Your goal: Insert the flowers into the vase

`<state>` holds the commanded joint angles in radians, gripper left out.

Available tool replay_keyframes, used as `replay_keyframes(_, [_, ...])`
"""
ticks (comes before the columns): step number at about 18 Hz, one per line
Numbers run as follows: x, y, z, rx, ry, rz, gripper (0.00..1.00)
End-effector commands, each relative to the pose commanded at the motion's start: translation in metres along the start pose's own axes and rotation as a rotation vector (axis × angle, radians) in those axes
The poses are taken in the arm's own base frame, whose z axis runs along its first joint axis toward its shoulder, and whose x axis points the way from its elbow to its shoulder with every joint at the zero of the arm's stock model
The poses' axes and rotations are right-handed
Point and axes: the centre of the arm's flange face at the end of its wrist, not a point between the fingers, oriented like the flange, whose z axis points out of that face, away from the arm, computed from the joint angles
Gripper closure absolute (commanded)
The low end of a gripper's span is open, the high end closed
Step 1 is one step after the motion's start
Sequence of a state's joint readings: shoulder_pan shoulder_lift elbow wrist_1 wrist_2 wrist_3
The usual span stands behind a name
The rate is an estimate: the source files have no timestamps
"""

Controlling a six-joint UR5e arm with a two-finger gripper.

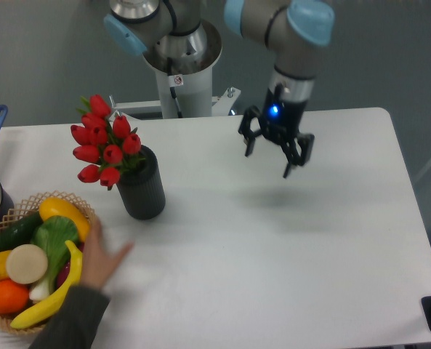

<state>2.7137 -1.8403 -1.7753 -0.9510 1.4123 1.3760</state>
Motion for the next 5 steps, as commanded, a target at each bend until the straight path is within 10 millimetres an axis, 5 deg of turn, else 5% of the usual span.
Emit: replay_keyframes(5, [-0.029, -0.006, 0.017, -0.102, -0.024, 0.025, 0.0])
